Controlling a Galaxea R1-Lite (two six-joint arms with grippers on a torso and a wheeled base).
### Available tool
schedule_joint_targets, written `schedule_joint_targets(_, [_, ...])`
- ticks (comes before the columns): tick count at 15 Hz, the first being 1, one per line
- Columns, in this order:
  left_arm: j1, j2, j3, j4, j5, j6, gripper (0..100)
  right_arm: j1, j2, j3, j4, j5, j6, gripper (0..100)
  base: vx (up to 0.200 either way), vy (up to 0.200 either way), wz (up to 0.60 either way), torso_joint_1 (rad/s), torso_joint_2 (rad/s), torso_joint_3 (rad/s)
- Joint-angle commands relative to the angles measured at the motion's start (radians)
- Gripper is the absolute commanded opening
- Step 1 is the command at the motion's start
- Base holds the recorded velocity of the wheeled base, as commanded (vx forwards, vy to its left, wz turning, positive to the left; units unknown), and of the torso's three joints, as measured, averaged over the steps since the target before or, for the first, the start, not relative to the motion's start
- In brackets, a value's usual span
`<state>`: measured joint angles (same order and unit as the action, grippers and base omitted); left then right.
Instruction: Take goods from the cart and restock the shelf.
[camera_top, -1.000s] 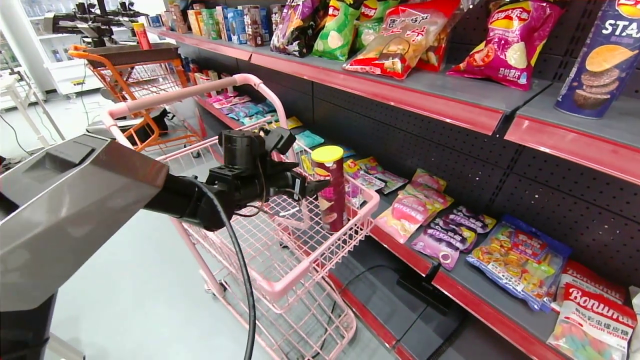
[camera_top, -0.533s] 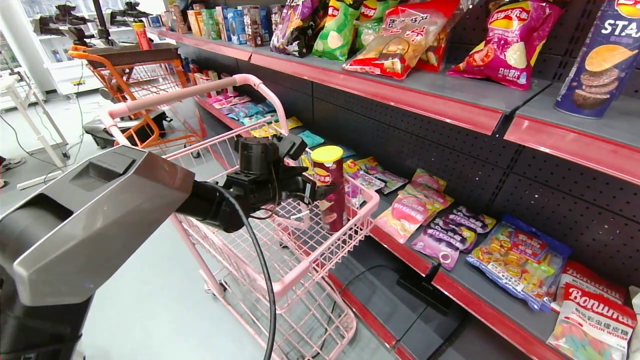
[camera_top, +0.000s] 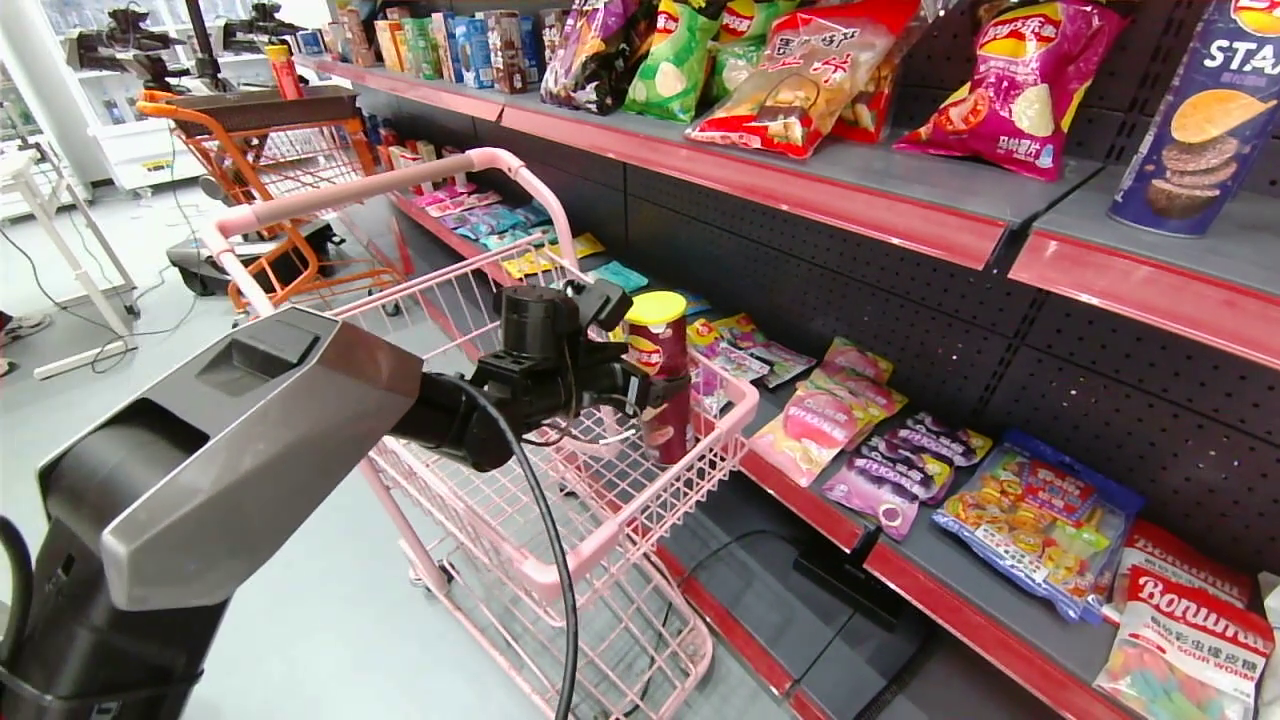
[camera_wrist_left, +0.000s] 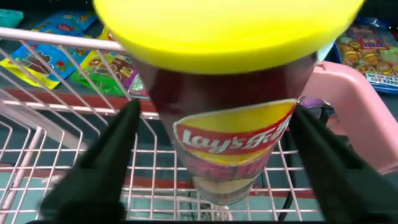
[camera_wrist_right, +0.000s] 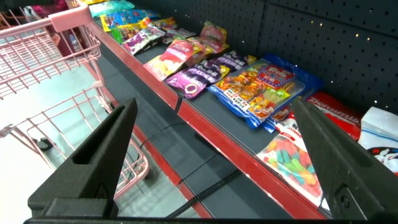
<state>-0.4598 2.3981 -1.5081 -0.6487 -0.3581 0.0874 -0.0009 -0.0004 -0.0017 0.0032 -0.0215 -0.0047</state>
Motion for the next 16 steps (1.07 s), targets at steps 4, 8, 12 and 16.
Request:
schedule_joint_targets(4, [-0.007,0.018,-0.026,0.004,0.002,0.0,0,0.001,0.0,0.0,0.0,0.0,0.0,100,0.0,0.0,0.0,0.0,0.0,0.0])
schedule_joint_targets(8, [0.024,-0.06,-0.006,0.017,0.057,-0.089,0,0.001,0.0,0.0,0.0,0.0,-0.001,100,0.0,0.0,0.0,0.0,0.0,0.0])
schedule_joint_targets(12, [0.133,-0.346,0.069,0.156,0.079,-0.129,0,-0.001,0.0,0.0,0.0,0.0,0.0,100,0.0,0.0,0.0,0.0,0.0,0.0])
schedule_joint_targets(16, [0.191,-0.79,0.293,0.294,0.076,-0.129,0,-0.001,0.0,0.0,0.0,0.0,0.0,100,0.0,0.0,0.0,0.0,0.0,0.0])
